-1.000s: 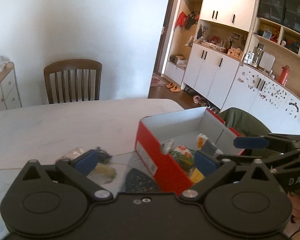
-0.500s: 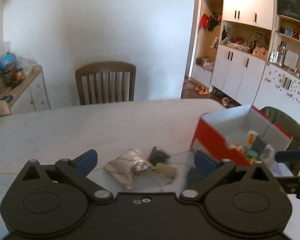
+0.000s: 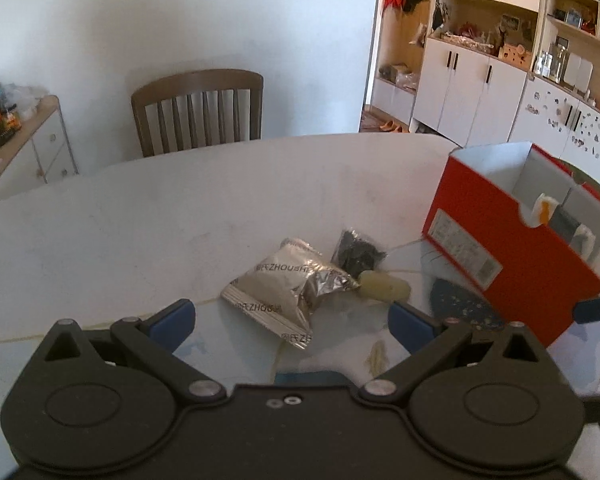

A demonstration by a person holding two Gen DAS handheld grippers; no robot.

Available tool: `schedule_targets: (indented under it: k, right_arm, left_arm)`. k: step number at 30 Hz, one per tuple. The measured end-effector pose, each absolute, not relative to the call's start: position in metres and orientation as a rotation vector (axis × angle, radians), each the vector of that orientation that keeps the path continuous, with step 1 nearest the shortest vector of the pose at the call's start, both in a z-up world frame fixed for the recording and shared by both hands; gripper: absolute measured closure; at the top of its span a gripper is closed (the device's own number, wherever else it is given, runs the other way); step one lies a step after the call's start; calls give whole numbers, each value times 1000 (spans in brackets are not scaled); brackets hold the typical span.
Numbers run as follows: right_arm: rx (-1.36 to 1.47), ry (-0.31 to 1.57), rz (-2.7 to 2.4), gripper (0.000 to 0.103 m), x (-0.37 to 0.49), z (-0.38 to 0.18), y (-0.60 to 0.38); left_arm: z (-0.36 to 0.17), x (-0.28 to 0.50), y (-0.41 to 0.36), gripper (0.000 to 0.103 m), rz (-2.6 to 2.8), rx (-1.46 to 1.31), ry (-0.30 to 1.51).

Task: Organize objects
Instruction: 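Move the left tool to the silver snack packet while the right tool approaches the white plastic bag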

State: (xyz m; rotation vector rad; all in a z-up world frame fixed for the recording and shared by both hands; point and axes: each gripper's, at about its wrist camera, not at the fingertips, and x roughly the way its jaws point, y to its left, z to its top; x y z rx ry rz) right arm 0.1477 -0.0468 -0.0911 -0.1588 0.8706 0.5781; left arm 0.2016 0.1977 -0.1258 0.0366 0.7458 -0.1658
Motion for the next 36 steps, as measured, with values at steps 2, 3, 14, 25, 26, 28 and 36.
schedule_targets:
  k: [2, 3, 14, 25, 26, 28, 36]
  right_arm:
    - [-185, 884, 585, 14, 151, -99, -41]
    - [-193, 890, 590, 14, 153, -103, -38]
    - [-288, 942, 606, 15, 180, -140, -21]
    - [-306, 980, 630, 19, 192, -159, -17]
    - [-306, 982, 633, 20, 192, -160, -17]
    - [-311, 986, 639, 22, 192, -162, -16]
    - [-345, 992, 641, 45, 184, -168, -12]
  left_arm:
    - [-132, 212, 199, 1, -181, 49, 759]
    - [-134, 217, 200, 1, -187, 61, 765]
    - [-151, 272, 207, 1, -313, 145, 848]
    - [-172, 297, 203, 6, -379, 143, 916]
    - [-173, 297, 202, 7, -382, 146, 916]
    - [-175, 296, 200, 13, -376, 156, 913]
    - [-175, 293, 202, 30, -334, 145, 916]
